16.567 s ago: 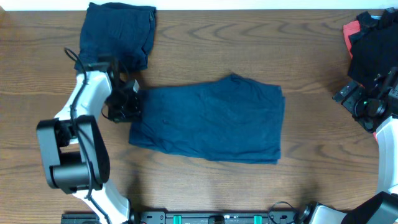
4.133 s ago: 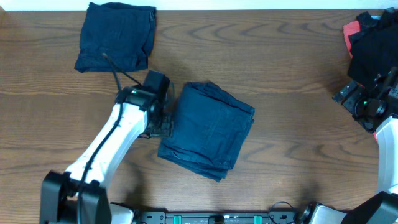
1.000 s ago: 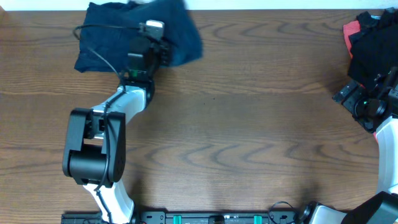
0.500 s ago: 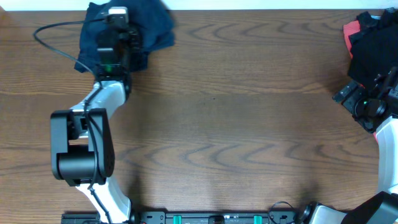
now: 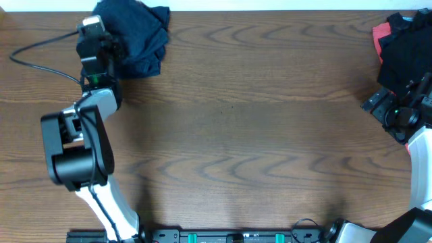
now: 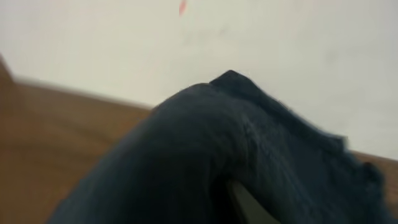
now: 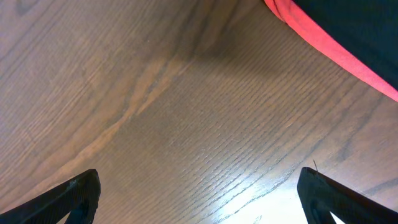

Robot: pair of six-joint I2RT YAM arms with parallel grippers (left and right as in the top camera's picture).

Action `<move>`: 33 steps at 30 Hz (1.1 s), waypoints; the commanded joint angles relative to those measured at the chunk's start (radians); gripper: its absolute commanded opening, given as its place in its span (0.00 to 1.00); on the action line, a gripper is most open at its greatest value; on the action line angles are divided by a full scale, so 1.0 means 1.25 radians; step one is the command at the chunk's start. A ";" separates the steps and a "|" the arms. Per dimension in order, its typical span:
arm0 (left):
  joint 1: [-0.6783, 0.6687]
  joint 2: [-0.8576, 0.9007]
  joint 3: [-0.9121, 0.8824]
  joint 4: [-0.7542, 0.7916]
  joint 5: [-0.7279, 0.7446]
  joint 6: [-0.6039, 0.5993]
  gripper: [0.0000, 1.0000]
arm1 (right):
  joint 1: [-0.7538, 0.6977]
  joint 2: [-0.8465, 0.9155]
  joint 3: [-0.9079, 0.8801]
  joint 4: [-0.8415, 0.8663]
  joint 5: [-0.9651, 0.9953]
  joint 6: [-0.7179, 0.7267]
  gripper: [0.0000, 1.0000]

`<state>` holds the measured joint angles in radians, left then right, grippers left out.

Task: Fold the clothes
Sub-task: 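Carry the shorts up-left onto the navy stack at top-left, then lower the shorts onto the stack and press them down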

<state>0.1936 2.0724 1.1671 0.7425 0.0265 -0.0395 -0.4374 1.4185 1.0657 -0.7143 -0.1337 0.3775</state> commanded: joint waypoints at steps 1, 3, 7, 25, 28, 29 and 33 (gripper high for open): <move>0.003 0.042 0.019 0.004 -0.009 -0.072 0.26 | -0.005 0.004 0.009 0.000 0.005 -0.013 0.99; 0.000 0.049 0.019 -0.015 -0.009 -0.119 0.34 | -0.005 0.004 0.009 0.000 0.005 -0.013 0.99; -0.012 0.045 0.019 -0.027 -0.006 -0.150 0.60 | -0.005 0.004 0.009 -0.001 0.005 -0.013 0.99; -0.003 -0.155 0.019 -0.363 0.083 -0.143 0.68 | -0.005 0.004 0.009 0.000 0.005 -0.013 0.99; 0.008 -0.128 0.019 -0.394 0.083 -0.143 0.68 | -0.005 0.004 0.009 -0.001 0.005 -0.013 0.99; 0.011 -0.116 0.019 -0.397 0.083 -0.143 0.68 | -0.005 0.004 0.009 -0.001 0.005 -0.013 0.99; 0.019 -0.079 0.019 -0.408 0.083 -0.144 0.68 | -0.005 0.004 0.009 0.000 0.005 -0.013 0.99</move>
<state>0.2089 1.9411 1.1824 0.2382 0.1253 -0.2169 -0.4374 1.4185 1.0657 -0.7139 -0.1337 0.3775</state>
